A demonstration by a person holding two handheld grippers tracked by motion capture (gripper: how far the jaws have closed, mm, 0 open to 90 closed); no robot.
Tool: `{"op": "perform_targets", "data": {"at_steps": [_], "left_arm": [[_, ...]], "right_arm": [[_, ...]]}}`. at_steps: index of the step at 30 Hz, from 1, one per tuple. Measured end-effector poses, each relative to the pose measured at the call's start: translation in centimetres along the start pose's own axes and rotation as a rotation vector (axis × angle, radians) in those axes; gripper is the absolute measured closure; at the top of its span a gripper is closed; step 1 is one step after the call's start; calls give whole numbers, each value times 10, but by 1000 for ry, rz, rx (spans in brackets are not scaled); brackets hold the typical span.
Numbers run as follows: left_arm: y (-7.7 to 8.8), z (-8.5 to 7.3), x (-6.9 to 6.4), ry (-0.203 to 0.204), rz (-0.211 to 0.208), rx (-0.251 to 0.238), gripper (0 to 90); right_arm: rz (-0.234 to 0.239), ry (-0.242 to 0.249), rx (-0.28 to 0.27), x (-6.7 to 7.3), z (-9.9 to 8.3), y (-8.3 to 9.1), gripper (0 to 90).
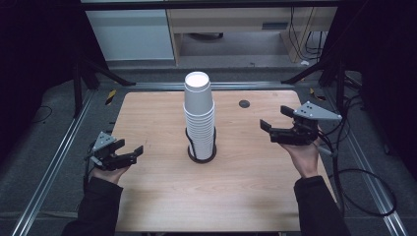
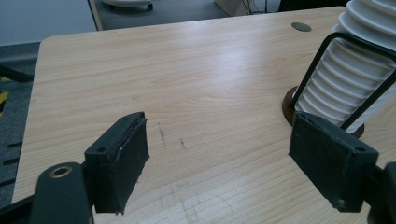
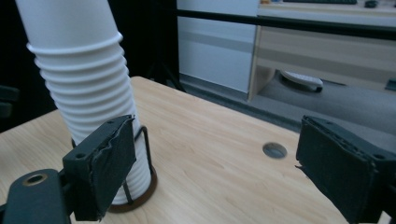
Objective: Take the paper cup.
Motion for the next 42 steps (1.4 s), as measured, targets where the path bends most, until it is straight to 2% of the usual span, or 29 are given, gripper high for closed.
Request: {"op": "perform_targets", "data": {"at_steps": [4, 10, 17, 26, 27, 34, 39, 42], "left_arm": [[-1, 0, 0, 0, -5, -1, 191], [-2, -2, 0, 0, -16, 5, 194], [-6, -6, 1, -10, -17, 28, 205], [-9, -8, -2, -22, -19, 47, 216], [-9, -8, -2, -20, -20, 46, 217], [-10, -8, -2, -18, -24, 47, 218], [-10, -8, -2, -18, -25, 46, 218], [-9, -8, -2, -19, -24, 46, 218]], "right_arm": [[25, 29, -3, 15, 16, -8, 120], [88, 62, -20, 45, 39, -22, 115], [132, 80, -37, 66, 56, -36, 115], [172, 70, -34, 81, 62, -54, 108], [198, 62, -41, 85, 64, -59, 106], [252, 65, -51, 100, 65, -72, 100], [282, 101, -19, 117, 64, -89, 88], [276, 107, -11, 125, 65, -98, 79]]}}
Point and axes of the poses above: each handheld gripper's, and its own axes: y roughly backward along the jaws, z roughly out of its top, x roughly to its left, the point moved 5 cm from there along -y, roughly forward along the jaws, and after that the axes turned 11 degrees about -y, right-handed, at the moved point
